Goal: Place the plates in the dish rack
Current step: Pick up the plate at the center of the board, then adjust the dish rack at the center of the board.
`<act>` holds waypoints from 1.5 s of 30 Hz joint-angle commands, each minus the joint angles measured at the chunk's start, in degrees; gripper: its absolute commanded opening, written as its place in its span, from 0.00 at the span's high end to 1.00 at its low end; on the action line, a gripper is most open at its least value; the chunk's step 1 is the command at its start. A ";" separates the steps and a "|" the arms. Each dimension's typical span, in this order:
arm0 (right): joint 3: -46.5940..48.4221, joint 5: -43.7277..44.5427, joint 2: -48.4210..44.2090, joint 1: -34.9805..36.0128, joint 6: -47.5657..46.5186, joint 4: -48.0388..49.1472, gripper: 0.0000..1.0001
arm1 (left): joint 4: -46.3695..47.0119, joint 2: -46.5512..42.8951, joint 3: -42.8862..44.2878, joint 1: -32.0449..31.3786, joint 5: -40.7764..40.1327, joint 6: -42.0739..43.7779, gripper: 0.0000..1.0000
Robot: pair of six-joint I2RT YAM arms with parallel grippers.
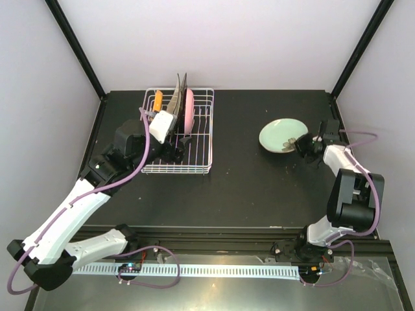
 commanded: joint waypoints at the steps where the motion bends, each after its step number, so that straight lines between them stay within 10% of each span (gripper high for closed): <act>1: 12.12 2.29 -4.42 3.35 -9.81 -9.82 0.99 | -3.76 2.01 3.09 1.18 -6.38 -0.65 0.01; 23: 60.70 37.82 13.45 37.53 -15.75 -29.68 0.99 | -7.24 10.94 -4.28 40.43 2.59 -5.86 0.05; 32: 85.11 50.76 26.75 44.71 -18.98 -38.84 0.99 | -4.76 18.88 -10.67 46.44 1.25 -7.77 0.82; 45: 82.27 54.71 25.45 46.67 -20.04 -36.18 0.99 | -5.00 28.77 -9.30 47.75 1.45 -9.31 0.99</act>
